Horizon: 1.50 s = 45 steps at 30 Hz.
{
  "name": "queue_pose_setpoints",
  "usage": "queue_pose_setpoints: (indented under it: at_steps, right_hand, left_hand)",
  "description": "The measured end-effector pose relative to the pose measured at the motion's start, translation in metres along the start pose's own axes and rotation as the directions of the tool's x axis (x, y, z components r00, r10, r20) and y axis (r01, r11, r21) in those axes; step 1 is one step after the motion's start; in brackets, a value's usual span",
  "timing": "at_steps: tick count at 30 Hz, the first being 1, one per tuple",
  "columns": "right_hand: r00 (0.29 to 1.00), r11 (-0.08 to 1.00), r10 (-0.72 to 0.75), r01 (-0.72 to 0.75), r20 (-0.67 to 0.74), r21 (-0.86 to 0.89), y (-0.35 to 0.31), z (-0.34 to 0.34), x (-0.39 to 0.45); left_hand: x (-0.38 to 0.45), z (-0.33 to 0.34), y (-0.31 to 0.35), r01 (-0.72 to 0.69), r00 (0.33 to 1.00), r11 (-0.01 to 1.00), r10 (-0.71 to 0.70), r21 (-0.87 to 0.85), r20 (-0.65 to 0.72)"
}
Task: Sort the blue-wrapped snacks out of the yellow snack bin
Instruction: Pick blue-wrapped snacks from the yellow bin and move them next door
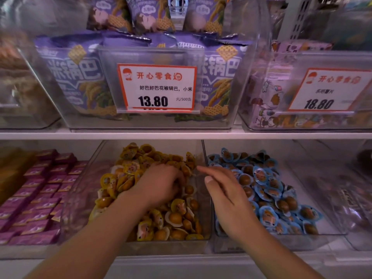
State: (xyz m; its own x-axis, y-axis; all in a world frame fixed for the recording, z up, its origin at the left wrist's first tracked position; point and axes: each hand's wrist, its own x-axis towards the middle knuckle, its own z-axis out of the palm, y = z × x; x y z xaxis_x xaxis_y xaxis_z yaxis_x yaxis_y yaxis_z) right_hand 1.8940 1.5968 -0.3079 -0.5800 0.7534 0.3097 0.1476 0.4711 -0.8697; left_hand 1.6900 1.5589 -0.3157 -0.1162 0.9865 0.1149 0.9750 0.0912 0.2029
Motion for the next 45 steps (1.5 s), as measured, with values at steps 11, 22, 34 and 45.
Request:
queue_pose_setpoints:
  at_steps: [11, 22, 34, 45]
  right_hand:
    - [0.908, 0.801, -0.416, 0.386, 0.037, -0.458, -0.013, 0.019, -0.01]
    - [0.946, 0.961, -0.234, 0.19, -0.225, -0.201, -0.008, -0.008, 0.002]
    - [0.961, 0.974, -0.186, 0.153, -0.205, -0.168, 0.001, -0.011, 0.009]
    - [0.968, 0.989, -0.135, 0.118, -0.211, -0.091, 0.002, -0.012, 0.012]
  left_hand:
    - [-0.079, -0.047, 0.037, -0.061, 0.887, 0.414, -0.396, -0.908, -0.239]
    - [-0.052, -0.014, -0.011, 0.226, 0.967, 0.94, -0.247, 0.256, 0.055]
    - [0.026, 0.007, -0.012, 0.18, 0.983, 0.865, -0.138, -0.469, 0.123]
    - [0.03, -0.038, -0.058, 0.362, 0.929, 0.875, -0.366, -0.321, 0.051]
